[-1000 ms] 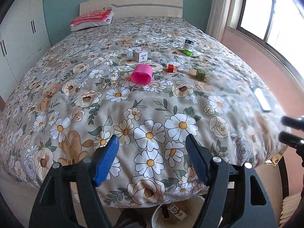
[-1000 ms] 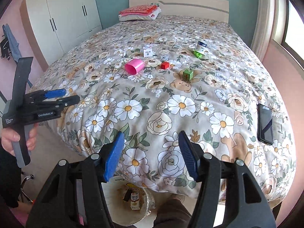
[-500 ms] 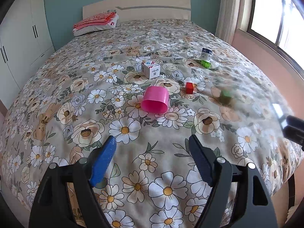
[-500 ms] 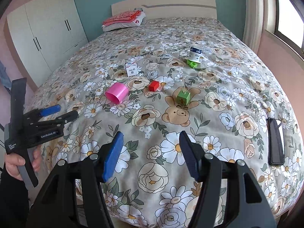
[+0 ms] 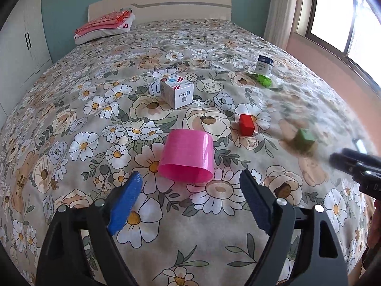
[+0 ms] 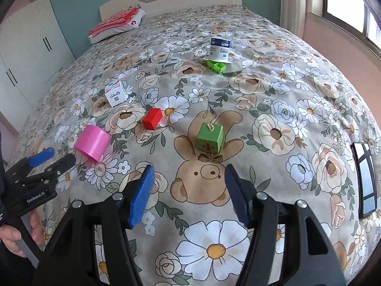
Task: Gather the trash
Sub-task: 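Grasp the pink cup with the left tool while the right tool grasps the green block, then carry the pink cup and green block over the trash bin with both tools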
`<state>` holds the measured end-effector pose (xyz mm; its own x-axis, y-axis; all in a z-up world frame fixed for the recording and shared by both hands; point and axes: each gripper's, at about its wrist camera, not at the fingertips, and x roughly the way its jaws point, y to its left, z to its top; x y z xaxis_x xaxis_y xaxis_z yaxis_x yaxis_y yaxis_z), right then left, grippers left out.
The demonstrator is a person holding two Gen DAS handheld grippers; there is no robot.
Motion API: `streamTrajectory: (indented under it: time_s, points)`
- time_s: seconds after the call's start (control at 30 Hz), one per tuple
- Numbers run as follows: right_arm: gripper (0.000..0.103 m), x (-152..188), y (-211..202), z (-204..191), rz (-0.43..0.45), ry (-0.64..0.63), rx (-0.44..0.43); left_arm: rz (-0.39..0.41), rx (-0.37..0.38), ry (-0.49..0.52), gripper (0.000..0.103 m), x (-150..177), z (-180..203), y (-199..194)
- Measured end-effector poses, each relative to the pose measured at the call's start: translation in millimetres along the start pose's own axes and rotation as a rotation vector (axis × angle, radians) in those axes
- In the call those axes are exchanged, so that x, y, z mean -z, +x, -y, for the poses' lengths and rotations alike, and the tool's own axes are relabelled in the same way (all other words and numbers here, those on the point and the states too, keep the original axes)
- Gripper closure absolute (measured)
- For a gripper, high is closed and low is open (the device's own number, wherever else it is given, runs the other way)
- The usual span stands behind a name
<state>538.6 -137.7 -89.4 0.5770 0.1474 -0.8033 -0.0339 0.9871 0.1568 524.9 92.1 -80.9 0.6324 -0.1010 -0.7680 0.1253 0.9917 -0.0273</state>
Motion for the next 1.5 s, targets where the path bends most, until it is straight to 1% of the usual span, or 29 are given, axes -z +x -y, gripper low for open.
streamTrajectory:
  time_s: [0.13, 0.2, 0.27, 0.3, 0.43, 0.57, 0.6, 0.63, 0.67, 0.7, 0.73, 0.83, 0.9, 1.0, 1.13, 1.23, 1.3, 1.5]
  points:
    - [0.041, -13, 31, 3, -0.011, 0.048, 0.028, -0.007, -0.015, 0.021, 0.017, -10, 0, 28]
    - [0.041, -17, 46, 5, -0.018, 0.064, 0.073, -0.019, -0.034, 0.025, 0.017, -13, -2, 42]
    - [0.041, -21, 61, 7, -0.031, 0.082, 0.091, -0.03, -0.019, 0.023, 0.017, -16, -3, 54]
    - [0.041, -22, 68, 8, -0.039, 0.091, 0.091, -0.031, -0.016, 0.024, 0.017, -16, -3, 59]
    - [0.041, -27, 90, 14, -0.051, 0.135, 0.1, -0.037, -0.044, 0.036, 0.016, -20, -2, 76]
    - [0.042, -31, 97, 17, -0.039, 0.161, 0.1, -0.052, -0.042, 0.021, 0.016, -19, -2, 88]
    - [0.047, -31, 98, 18, -0.041, 0.162, 0.103, -0.056, -0.041, 0.016, 0.017, -19, -2, 90]
    - [0.056, -31, 98, 18, -0.041, 0.158, 0.107, -0.057, -0.039, 0.007, 0.017, -19, -3, 91]
    - [0.06, -31, 98, 19, -0.043, 0.15, 0.109, -0.057, -0.04, -0.005, 0.018, -19, -4, 92]
    - [0.068, -30, 98, 20, -0.045, 0.147, 0.106, -0.058, -0.044, -0.016, 0.026, -19, -5, 92]
    - [0.072, -29, 97, 22, -0.048, 0.147, 0.101, -0.058, -0.042, -0.028, 0.034, -19, -6, 92]
    - [0.072, -27, 93, 28, -0.051, 0.155, 0.073, -0.054, -0.037, -0.051, 0.035, -18, -8, 89]
    - [0.072, -25, 89, 28, -0.054, 0.156, 0.066, -0.048, -0.047, -0.063, 0.035, -18, -8, 85]
    - [0.072, -25, 79, 27, -0.055, 0.154, 0.056, -0.04, -0.04, -0.076, 0.035, -20, -9, 72]
    - [0.072, -27, 55, 24, -0.032, 0.137, 0.045, -0.004, -0.052, -0.064, 0.035, -27, -4, 44]
    - [0.072, -32, 29, 20, -0.006, 0.124, 0.037, 0.027, -0.067, -0.046, 0.035, -34, 2, 17]
    - [0.072, -35, 9, 17, 0.013, 0.113, 0.027, 0.04, -0.095, -0.033, 0.035, -38, 7, -2]
    - [0.072, -42, -63, 5, 0.091, 0.06, -0.002, 0.108, -0.136, -0.003, 0.035, -50, 22, -73]
